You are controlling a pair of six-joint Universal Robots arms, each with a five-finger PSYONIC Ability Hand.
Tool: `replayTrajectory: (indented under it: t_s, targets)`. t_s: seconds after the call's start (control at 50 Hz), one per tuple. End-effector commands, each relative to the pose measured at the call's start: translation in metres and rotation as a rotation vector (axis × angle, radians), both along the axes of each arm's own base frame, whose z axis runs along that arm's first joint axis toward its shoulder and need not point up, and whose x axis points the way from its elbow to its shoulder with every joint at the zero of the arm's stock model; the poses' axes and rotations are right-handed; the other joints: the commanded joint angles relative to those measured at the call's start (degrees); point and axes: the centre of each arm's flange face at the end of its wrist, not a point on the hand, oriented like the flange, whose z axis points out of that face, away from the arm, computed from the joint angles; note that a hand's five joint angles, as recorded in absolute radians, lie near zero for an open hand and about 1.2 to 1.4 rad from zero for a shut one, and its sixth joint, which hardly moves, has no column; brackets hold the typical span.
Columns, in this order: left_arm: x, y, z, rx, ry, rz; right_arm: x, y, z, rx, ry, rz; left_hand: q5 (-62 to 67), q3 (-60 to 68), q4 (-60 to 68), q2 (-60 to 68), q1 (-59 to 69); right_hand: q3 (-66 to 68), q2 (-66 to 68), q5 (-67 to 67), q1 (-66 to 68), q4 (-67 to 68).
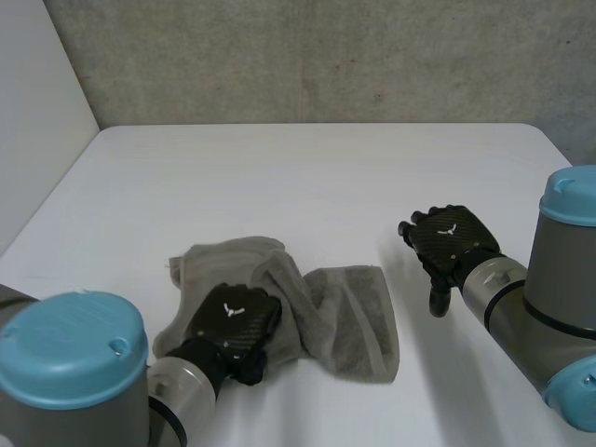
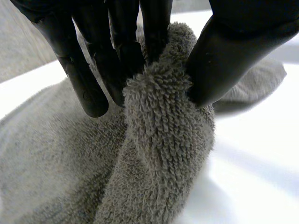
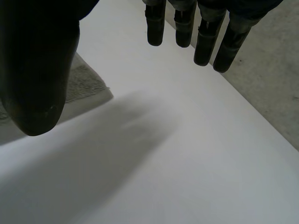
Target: Fold the towel.
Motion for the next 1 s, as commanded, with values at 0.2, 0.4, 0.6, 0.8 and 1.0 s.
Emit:
replayTrajectory:
  t_s: [0.2,0.4,0.6,0.8,1.0]
  targets:
    - [0.009,-0.038,0.037,-0.022,0.053,0.113,0.022,0.012,0.002,0.03,-0.077,0.129,-61.7,-64.1,-66.3,-64.3,-59.6,-3.9,-4.7,-3.2,-3.3,-4.5]
    - [0.009,-0.125,0.05,-0.086,0.117,0.204,0.044,0.005,-0.007,0.139,-0.201,0.129,-60.5,-62.9,-65.1,-63.1,-58.4,-0.1,-0.9,0.6,0.5,-0.7]
    - [-0.013,-0.145,0.001,0.013,0.012,0.072,0.072,0.007,-0.04,0.287,-0.216,0.173,-60.7,-63.1,-65.3,-63.3,-58.6,-0.8,-1.6,-0.1,-0.2,-1.4]
    - [-0.019,-0.155,-0.035,0.038,-0.099,0.027,0.081,0.014,-0.052,0.305,-0.188,0.205,-43.9,-46.4,-48.5,-46.5,-41.8,41.3,40.5,42.0,41.9,40.6]
    - [-0.023,-0.17,-0.004,-0.08,-0.173,-0.004,0.094,-0.007,-0.012,0.133,-0.162,0.272,6.8,4.3,2.2,4.2,8.8,66.1,65.3,66.8,66.7,65.5]
